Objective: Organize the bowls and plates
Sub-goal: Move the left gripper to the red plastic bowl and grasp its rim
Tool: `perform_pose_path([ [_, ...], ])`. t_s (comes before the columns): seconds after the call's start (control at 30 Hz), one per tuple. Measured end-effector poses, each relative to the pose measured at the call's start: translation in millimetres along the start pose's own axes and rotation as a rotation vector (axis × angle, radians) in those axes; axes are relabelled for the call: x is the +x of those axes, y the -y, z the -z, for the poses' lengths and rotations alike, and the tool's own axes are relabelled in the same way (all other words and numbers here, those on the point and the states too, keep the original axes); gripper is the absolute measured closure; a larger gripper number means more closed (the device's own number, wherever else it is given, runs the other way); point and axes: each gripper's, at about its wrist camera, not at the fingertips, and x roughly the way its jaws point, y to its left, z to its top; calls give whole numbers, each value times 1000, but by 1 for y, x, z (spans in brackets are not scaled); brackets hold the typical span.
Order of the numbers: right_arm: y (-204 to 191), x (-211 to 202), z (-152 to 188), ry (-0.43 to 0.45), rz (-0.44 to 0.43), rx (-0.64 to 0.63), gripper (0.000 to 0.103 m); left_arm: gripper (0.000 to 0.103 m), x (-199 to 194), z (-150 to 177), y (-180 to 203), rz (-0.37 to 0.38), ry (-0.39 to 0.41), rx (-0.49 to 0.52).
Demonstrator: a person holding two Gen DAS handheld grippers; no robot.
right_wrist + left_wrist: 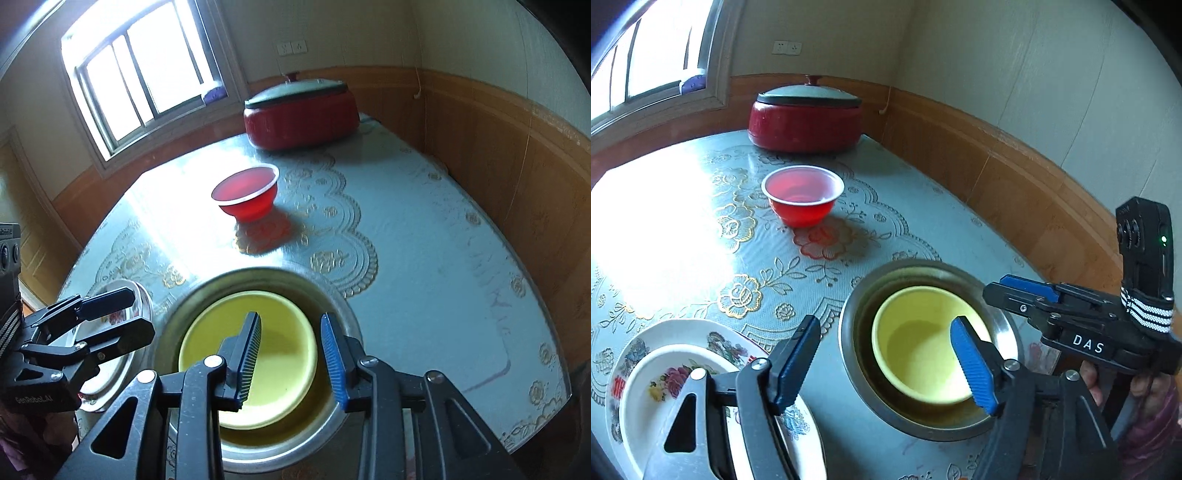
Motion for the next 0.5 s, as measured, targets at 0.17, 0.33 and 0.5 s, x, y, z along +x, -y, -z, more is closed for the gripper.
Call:
perform_pose_path([
  [0.17,-2,7,-9,-19,-61,1,65,7,-5,-7,-3,-30,30,-4],
  [0.33,0,21,-12,-62,-120,21,43,0,-11,-14,-6,-107,59,9],
  [0.5,5,28,-25,-71,-138,36,43,0,-12,-21,-16,-176,76,2],
])
